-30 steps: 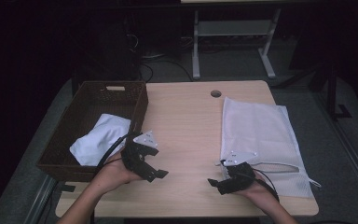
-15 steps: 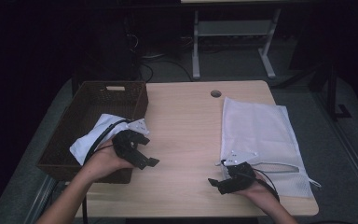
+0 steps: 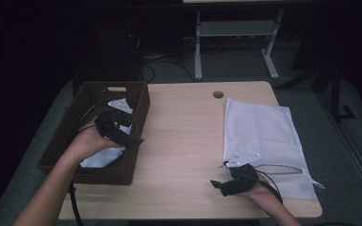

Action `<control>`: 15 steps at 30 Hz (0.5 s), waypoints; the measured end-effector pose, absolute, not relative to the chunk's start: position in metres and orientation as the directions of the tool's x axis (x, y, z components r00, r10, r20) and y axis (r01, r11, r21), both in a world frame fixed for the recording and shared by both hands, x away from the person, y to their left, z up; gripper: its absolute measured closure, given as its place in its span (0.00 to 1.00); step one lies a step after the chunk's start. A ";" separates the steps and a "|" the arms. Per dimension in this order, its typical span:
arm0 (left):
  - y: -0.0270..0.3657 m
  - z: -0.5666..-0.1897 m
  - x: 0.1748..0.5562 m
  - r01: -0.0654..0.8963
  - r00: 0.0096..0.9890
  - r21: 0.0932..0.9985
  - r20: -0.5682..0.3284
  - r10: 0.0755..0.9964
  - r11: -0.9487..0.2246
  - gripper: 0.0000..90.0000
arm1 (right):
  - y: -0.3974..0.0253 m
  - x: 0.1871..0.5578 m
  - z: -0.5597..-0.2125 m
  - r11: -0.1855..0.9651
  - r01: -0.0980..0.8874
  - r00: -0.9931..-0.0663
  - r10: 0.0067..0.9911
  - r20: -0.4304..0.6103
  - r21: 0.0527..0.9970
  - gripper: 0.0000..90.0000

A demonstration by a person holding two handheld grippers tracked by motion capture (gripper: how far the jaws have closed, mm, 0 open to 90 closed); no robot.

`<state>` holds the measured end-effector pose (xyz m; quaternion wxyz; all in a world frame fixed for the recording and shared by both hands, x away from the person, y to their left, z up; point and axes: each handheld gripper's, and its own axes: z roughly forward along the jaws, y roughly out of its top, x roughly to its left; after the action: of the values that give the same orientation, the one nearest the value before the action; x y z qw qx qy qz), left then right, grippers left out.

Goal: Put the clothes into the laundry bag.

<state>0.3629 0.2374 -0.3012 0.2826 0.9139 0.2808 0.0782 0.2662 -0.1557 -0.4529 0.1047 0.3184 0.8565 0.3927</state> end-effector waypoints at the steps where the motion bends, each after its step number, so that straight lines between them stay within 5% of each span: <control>1: 0.242 -0.300 0.366 0.474 0.824 0.563 -0.013 0.566 -0.677 0.16 | -0.156 0.266 -0.453 0.488 0.463 -0.775 0.628 0.071 0.740 0.17; 15: 0.293 -0.320 0.401 0.589 0.731 0.484 0.024 0.682 -0.648 0.16 | -0.156 0.267 -0.453 0.487 0.467 -0.774 0.629 0.076 0.738 0.16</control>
<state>0.4007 0.2932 -0.3201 0.2282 0.9019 0.3523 0.1022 0.2665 -0.1560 -0.4533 0.1027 0.3201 0.8560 0.3927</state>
